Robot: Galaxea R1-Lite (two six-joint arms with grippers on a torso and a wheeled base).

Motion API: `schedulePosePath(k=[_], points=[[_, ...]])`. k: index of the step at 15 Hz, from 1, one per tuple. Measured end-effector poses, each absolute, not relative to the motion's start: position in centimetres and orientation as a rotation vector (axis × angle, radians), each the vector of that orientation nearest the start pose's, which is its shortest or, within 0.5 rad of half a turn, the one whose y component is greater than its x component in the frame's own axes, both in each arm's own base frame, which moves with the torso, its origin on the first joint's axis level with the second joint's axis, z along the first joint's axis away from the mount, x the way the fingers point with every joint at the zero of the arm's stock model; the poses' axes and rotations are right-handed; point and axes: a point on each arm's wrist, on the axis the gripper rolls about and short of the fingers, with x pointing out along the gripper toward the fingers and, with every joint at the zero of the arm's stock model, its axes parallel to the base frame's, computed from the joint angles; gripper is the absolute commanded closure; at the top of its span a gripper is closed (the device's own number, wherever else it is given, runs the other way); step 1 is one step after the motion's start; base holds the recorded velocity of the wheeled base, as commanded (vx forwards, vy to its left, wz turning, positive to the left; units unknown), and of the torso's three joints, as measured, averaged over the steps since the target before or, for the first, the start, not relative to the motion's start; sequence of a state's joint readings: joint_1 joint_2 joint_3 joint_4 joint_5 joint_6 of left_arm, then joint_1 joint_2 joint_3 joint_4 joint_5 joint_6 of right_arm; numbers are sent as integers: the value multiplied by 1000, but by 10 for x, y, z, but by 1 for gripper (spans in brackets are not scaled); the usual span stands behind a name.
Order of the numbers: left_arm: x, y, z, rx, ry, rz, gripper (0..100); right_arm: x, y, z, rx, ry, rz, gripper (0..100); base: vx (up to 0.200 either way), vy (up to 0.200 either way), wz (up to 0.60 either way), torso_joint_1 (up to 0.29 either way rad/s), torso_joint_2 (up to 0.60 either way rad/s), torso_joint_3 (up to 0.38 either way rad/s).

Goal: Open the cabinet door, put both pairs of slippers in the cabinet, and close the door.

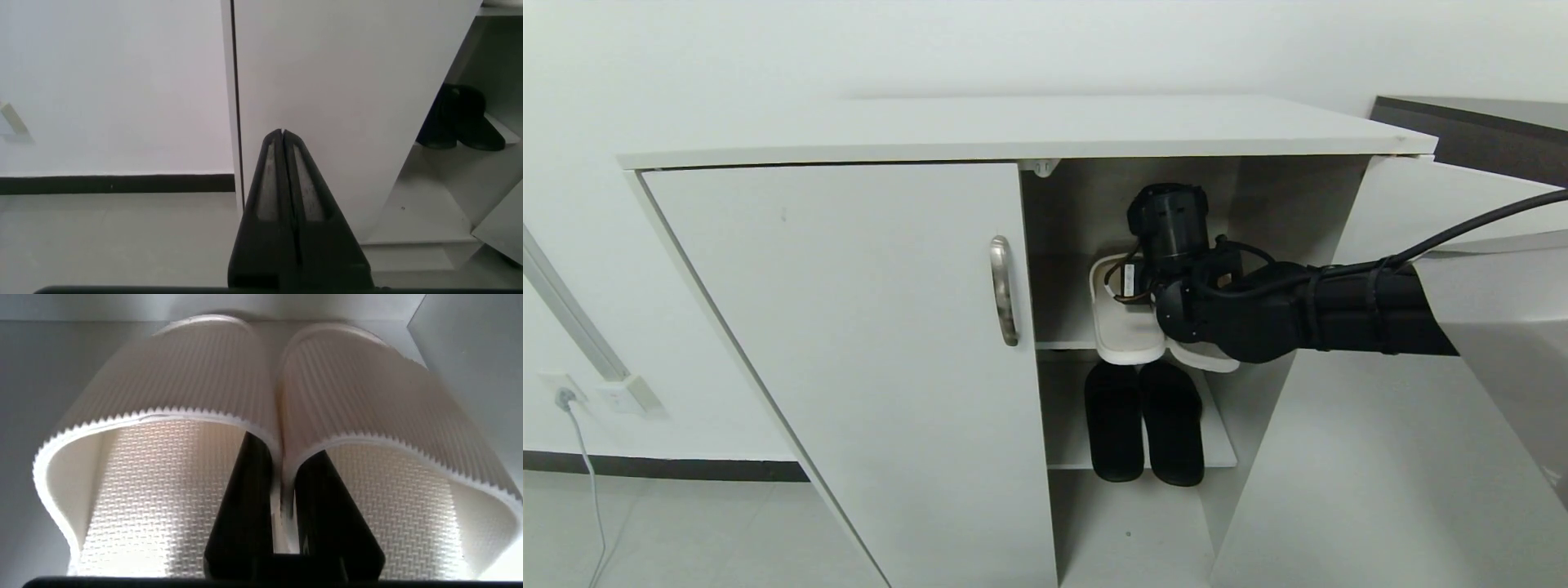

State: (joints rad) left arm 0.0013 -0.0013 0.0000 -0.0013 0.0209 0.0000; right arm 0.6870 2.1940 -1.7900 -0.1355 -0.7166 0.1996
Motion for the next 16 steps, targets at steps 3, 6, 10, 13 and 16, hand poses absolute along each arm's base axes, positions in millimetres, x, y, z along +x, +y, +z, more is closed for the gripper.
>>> schedulePosePath(k=[3, 6, 10, 13, 16], points=[[-23, 0, 76, 0, -3, 22, 100, 365, 280, 216, 21, 206, -50, 0, 0, 0, 0, 0, 0, 0], [-23, 0, 76, 0, -3, 23, 100, 363, 280, 210, 6, 223, -51, 0, 0, 0, 0, 0, 0, 0], [-23, 0, 76, 0, -3, 23, 100, 355, 279, 207, -8, 239, -46, 0, 0, 0, 0, 0, 0, 0], [-23, 0, 76, 0, -3, 24, 100, 341, 276, 209, -14, 251, -35, 0, 0, 0, 0, 0, 0, 0], [-23, 0, 76, 0, -2, 23, 100, 315, 274, 211, -12, 272, 1, 0, 0, 0, 0, 0, 0, 0]])
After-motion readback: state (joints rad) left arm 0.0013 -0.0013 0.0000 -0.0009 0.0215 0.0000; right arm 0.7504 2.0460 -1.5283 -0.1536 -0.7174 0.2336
